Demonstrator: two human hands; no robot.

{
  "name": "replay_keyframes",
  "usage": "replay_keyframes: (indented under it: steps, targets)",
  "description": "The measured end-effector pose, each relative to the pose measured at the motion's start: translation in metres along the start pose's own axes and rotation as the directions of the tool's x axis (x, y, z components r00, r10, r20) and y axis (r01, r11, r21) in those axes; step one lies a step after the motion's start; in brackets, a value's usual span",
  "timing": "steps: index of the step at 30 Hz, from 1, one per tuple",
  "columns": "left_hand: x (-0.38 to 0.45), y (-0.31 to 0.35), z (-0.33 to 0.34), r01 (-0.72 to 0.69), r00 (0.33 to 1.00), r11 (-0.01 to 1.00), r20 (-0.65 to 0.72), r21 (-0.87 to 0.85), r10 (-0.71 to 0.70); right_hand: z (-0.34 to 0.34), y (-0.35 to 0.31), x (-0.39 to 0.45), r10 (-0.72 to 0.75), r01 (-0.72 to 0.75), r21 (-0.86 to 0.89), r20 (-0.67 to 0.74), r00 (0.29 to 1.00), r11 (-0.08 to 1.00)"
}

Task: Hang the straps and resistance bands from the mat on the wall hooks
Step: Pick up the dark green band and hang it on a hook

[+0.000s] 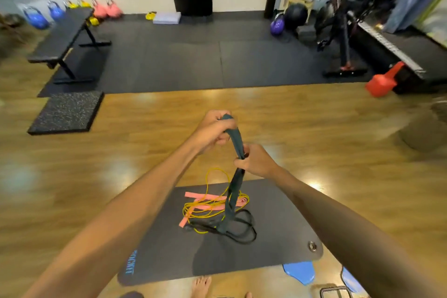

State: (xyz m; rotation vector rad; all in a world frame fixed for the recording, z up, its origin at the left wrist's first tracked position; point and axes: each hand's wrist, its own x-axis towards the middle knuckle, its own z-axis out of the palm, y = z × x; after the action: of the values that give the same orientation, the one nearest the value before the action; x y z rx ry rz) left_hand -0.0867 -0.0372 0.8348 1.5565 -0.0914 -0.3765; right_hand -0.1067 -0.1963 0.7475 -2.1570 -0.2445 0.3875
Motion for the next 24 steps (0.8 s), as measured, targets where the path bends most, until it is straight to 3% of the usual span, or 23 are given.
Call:
replay_keyframes:
  steps: [5, 10, 14, 18, 21, 22, 23, 24]
  targets:
    - [-0.023, 0.058, -0.045, -0.103, 0.995, 0.979, -0.018, -0.174, 0.102, 0.008, -0.034, 0.001, 0.023, -0.023, 0.001, -0.077, 0.997, 1.000]
    - [-0.028, 0.093, -0.061, -0.168, 0.982, 0.986, 0.092, 0.022, 0.165, 0.024, -0.069, 0.004, 0.018, -0.012, 0.042, -0.145, 0.989, 0.999]
    - [-0.019, 0.114, -0.059, -0.238, 0.969, 0.963, 0.098, 0.129, 0.226, 0.018, -0.076, -0.006, 0.034, -0.020, 0.046, -0.339, 0.940, 0.999]
    - [-0.011, 0.118, -0.065, -0.220, 0.976, 0.967, 0.021, 0.127, 0.219, -0.013, -0.069, -0.028, 0.051, -0.061, -0.008, -0.470, 0.881, 0.998]
    - [0.004, 0.113, -0.066, -0.085, 0.994, 0.994, -0.062, 0.062, 0.089, -0.029, -0.067, -0.041, 0.092, -0.128, -0.035, -0.512, 0.854, 0.991]
    - [0.011, 0.109, -0.066, -0.005, 0.997, 0.988, -0.072, 0.153, 0.016, -0.032, -0.067, -0.046, 0.107, -0.147, -0.033, -0.527, 0.843, 0.989]
    - [0.018, 0.104, -0.066, 0.073, 0.996, 0.931, -0.067, 0.358, -0.053, -0.034, -0.067, -0.050, 0.120, -0.156, -0.022, -0.538, 0.835, 0.987]
    - [0.025, 0.098, -0.064, 0.090, 0.996, 0.758, -0.039, 0.646, -0.086, -0.036, -0.068, -0.056, 0.124, -0.154, -0.009, -0.548, 0.827, 0.988]
